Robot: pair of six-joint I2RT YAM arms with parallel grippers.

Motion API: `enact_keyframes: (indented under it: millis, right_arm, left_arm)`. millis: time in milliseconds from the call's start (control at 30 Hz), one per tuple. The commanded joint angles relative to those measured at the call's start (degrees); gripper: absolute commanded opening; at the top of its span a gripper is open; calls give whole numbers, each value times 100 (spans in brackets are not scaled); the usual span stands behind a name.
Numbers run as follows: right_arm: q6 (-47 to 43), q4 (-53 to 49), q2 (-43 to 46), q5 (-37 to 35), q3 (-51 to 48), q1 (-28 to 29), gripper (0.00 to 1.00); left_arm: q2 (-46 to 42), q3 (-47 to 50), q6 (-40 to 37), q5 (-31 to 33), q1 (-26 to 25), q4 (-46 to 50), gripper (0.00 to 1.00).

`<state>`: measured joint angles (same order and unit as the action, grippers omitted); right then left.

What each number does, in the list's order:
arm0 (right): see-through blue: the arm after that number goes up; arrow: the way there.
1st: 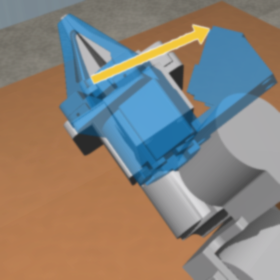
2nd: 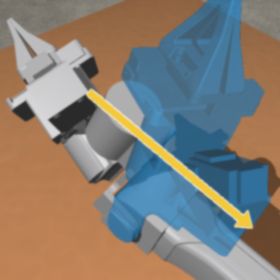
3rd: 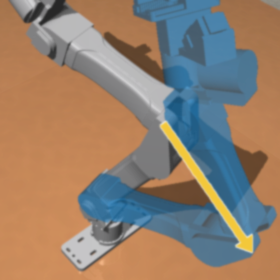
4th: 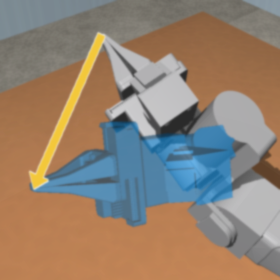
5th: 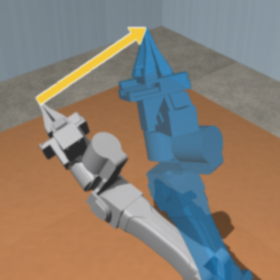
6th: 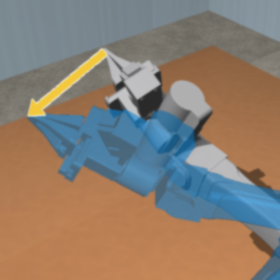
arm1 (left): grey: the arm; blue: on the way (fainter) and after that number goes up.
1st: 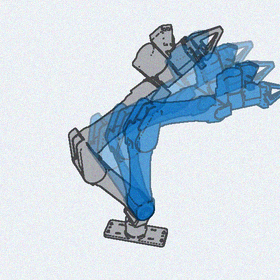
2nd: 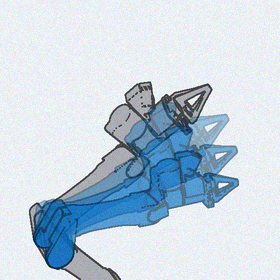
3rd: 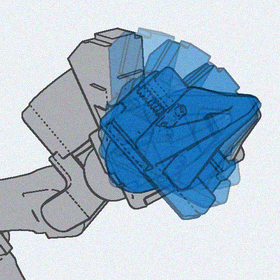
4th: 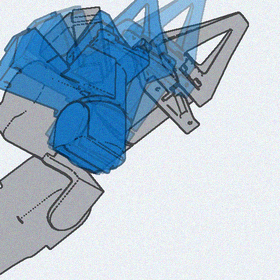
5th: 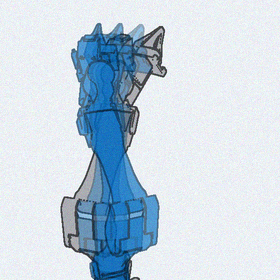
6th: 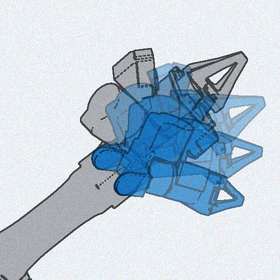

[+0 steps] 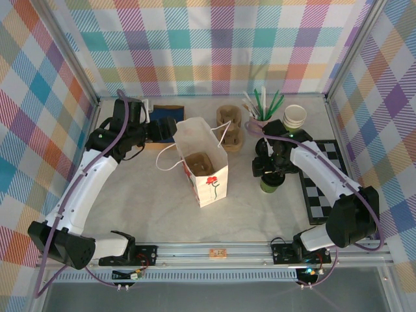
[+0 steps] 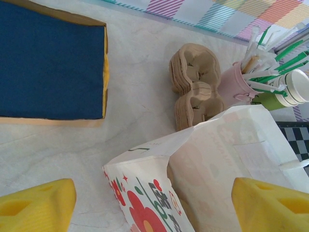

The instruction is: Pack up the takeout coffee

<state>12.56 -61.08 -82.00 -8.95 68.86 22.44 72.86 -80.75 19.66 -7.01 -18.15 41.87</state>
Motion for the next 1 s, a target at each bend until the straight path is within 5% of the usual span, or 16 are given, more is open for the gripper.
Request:
enact_keyframes:
  millis: [0,967]
  right_arm:
    - [-277,-119,149,-67,104,-22,99]
    - [-845,-8,-162,-150,-161,-29,99]
  left_arm:
    - [-149,64,-94,-30,75,14,84]
    - [-206,51,-120,-16,93,14,84]
